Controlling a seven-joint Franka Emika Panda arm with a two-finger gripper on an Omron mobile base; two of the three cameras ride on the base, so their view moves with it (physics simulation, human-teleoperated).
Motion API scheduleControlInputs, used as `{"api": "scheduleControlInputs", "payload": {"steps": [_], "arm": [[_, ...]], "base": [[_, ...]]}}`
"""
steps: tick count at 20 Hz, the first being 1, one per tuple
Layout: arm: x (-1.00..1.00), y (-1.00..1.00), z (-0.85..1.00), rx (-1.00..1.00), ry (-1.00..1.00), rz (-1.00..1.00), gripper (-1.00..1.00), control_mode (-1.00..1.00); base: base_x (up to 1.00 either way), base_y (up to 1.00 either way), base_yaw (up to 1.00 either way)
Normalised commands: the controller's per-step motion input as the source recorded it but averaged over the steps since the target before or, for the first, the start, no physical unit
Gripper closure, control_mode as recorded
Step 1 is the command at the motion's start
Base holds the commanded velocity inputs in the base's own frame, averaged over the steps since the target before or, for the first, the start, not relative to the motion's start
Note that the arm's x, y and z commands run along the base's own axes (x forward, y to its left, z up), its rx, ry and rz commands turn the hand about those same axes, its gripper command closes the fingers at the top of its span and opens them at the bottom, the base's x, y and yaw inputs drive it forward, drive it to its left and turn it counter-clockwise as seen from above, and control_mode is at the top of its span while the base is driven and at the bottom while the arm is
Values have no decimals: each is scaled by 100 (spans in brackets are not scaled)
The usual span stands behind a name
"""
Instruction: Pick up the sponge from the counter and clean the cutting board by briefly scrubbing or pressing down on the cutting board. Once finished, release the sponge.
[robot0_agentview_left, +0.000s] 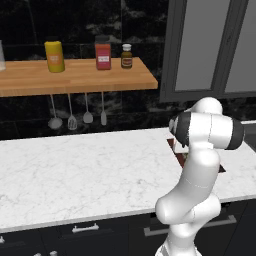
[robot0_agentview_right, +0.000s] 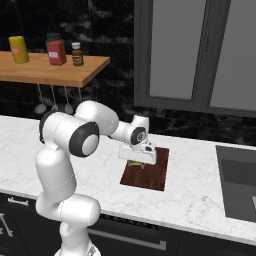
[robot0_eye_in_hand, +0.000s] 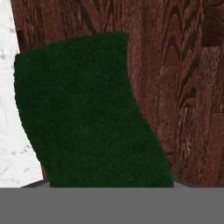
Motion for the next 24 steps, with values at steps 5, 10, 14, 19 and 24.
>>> {"api": "scheduleControlInputs", "payload": {"steps": [5, 10, 14, 19, 24], "arm": [[20, -2, 0, 0, 0, 0, 100, -100], [-4, -14, -1, 0, 0, 0, 100, -100], [-45, -6, -12, 0, 0, 0, 100, -100], [-69, 0, -18, 0, 0, 3, 100, -100], [-54, 0, -15, 0, 0, 5, 100, -100]], "base": [[0, 0, 0], [0, 0, 0], [0, 0, 0], [0, 0, 0], [0, 0, 0]]}}
